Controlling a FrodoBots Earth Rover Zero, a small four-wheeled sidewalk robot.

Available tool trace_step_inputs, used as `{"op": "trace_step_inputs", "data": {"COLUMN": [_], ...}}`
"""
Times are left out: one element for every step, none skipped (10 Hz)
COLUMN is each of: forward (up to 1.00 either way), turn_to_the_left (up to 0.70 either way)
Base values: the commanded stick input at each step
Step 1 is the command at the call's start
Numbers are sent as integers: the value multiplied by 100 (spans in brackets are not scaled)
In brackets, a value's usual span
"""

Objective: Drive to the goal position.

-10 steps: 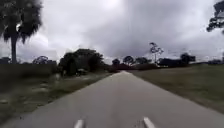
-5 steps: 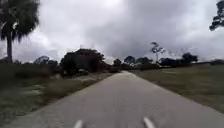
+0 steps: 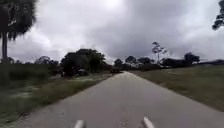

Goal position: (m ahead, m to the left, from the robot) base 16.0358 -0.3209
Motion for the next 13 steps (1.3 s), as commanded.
{"op": "trace_step_inputs", "data": {"forward": [85,85,85,85,85,85,85,85,85,85,85,85,85], "turn_to_the_left": [0,0,0,0,0,0,0,0,0,0,0,0,0]}}
